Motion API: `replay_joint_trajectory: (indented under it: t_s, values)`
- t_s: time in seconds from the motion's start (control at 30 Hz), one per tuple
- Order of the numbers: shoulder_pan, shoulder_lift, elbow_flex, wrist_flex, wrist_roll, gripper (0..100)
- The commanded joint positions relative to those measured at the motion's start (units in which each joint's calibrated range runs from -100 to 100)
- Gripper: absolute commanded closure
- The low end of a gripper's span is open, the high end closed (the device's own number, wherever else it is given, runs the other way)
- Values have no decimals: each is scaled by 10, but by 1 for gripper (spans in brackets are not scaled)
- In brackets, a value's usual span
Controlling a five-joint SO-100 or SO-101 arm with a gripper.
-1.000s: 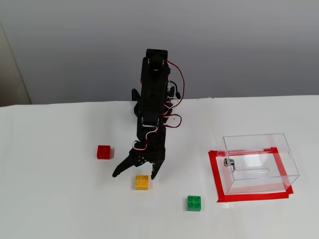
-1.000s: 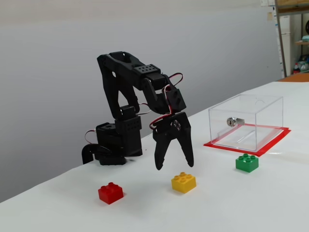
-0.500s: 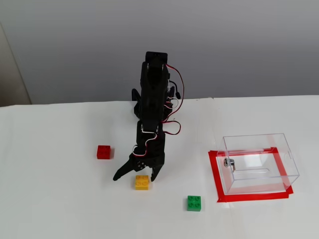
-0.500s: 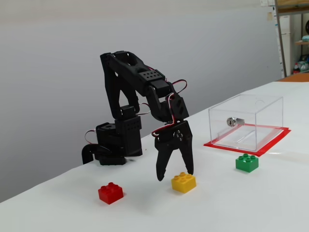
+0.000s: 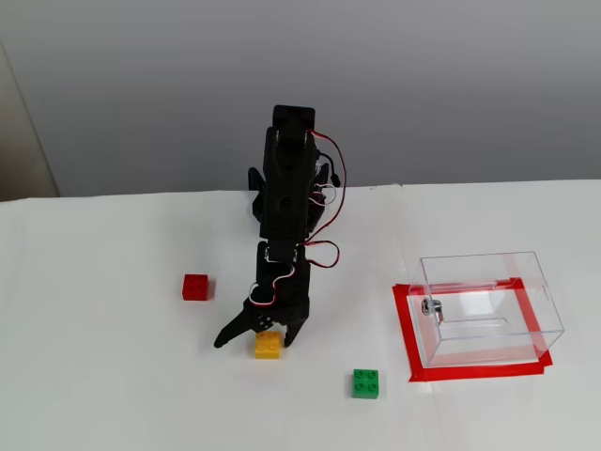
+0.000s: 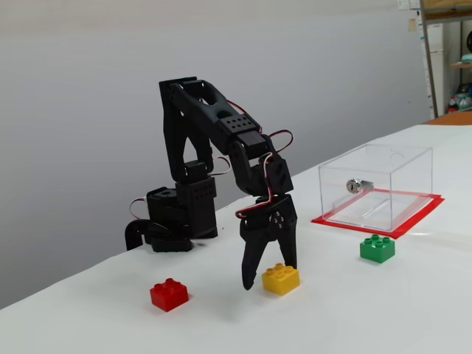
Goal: Pick the yellow lego brick and place it into the transparent box
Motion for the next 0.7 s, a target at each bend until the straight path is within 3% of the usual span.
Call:
replay_joint_trajectory:
  t_s: [0.0, 0.47, 0.67]
  values:
    - [5, -2, -21, -1, 2, 47]
    - [5, 13, -14, -4, 3, 47]
    - [5, 8, -16, -4, 3, 67]
